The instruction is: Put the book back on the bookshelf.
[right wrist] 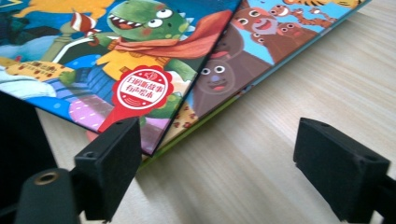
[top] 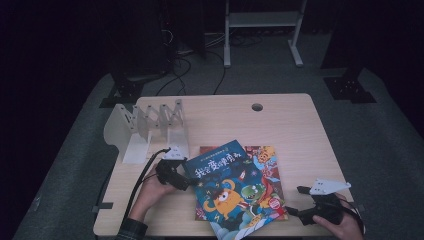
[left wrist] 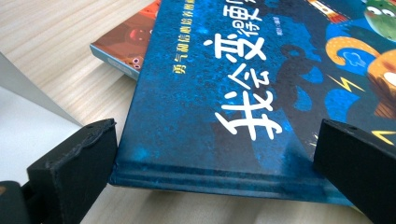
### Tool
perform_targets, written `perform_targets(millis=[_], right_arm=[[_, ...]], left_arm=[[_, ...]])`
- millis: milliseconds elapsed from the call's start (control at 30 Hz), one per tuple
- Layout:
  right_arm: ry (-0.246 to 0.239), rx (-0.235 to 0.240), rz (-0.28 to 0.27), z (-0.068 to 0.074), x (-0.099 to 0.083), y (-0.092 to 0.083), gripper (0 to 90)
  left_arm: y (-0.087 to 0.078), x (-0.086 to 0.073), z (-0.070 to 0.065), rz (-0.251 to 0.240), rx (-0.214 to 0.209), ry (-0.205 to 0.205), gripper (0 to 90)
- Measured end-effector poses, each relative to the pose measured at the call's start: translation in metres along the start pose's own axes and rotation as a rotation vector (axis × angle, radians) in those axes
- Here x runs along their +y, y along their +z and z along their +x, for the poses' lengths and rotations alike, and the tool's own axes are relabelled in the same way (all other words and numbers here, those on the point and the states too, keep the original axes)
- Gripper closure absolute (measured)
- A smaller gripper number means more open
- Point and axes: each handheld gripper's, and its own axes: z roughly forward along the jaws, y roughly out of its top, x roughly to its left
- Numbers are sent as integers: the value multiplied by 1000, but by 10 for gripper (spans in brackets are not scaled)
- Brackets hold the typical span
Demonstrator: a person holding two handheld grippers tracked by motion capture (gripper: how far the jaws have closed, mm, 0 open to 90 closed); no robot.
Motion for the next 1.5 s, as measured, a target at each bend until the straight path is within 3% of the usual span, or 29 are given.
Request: perform_targets(millis=[533,1233,1500], right_arm=[[33,-51,-9,-22,7,6,137],[77,-180,-6,-59,31,25,148],[95,-221,-6,-71,44,37,193]], left_arm=[[-3,-3,-5,8,-36,6,0],[-4,-6,-20,20,-64,18,0],[-9,-10,-28,23,-66,27,0]])
